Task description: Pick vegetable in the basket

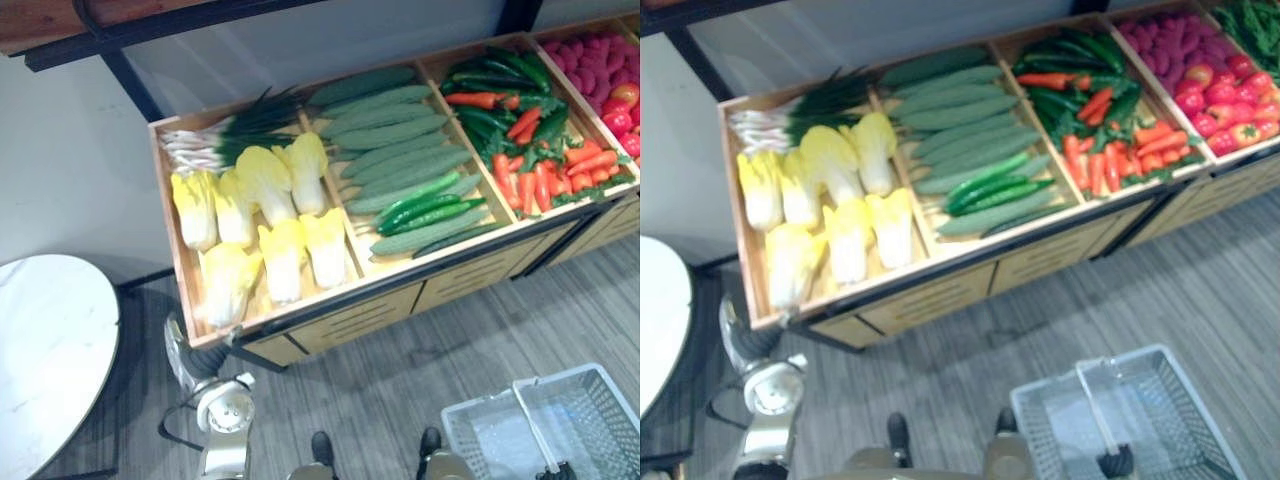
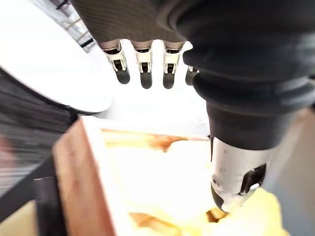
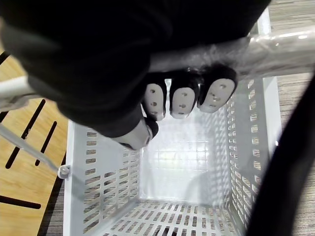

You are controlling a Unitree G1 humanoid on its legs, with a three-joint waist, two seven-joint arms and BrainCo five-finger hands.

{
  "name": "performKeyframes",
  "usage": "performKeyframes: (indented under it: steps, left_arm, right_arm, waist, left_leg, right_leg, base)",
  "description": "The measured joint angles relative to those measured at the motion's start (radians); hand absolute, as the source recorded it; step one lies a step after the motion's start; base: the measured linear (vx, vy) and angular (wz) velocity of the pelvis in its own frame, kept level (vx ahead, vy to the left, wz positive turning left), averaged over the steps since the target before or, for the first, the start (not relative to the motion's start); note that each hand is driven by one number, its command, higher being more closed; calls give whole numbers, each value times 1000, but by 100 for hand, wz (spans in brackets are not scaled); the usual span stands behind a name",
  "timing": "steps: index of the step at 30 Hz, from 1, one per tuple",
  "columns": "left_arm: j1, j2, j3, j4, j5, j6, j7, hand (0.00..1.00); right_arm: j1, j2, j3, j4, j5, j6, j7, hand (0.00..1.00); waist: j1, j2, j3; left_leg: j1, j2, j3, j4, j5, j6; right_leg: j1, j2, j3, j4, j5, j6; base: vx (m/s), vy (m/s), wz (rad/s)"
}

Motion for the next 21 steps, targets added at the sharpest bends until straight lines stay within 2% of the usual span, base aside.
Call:
performKeyframes:
  steps: [8, 10, 12, 14, 17, 21]
  left_arm:
    - [-74, 11, -1, -32, -1, 3, 16, 0]
    - [-118, 51, 8, 29, 0, 21, 29, 0]
    - [-158, 78, 28, 100, 0, 35, 40, 0]
    - [-204, 86, 49, 157, 0, 51, 55, 0]
    - [-230, 93, 48, 175, 0, 68, 60, 0]
    - [-268, 124, 60, 207, -1, 83, 83, 0]
  right_arm:
    - [-18, -3, 42, -3, -18, -1, -11, 100]
    - [-29, -11, 65, -13, -29, -1, -10, 100]
    - [-38, -16, 85, -27, -37, -1, -9, 100]
    - [-47, -19, 107, -44, -39, -3, -9, 100]
    - [-65, -18, 118, -44, -39, -8, -9, 100]
    - [-82, -18, 143, -54, -39, -12, -11, 100]
  waist:
    - [-6, -3, 1]
    - [-9, -4, 3]
    - [-26, -7, 4]
    - [-29, -12, 8]
    - [-48, -24, 25]
    - [-51, -32, 43]
  left_leg:
    - [-1, 14, 32, -16, -3, 1]
    - [-4, 18, 55, -15, -4, -1]
    - [-15, 21, 66, -15, -4, -2]
    - [-35, 22, 79, -12, -3, -2]
    - [-41, 23, 84, -13, -2, -3]
    - [-51, 24, 105, -15, -4, -5]
  right_leg:
    - [-19, 24, 38, -37, 36, -4]
    - [-39, 31, 60, -41, 46, -5]
    - [-52, 35, 69, -55, 55, -5]
    - [-73, 39, 79, -64, 71, -7]
    - [-76, 42, 88, -81, 82, -6]
    - [-97, 48, 109, -90, 90, -8]
  base:
    - [-29, 5, -16]
    - [-46, 3, -31]
    - [-34, -3, -24]
    - [-10, -1, -20]
    - [31, 1, -9]
    - [65, -1, -15]
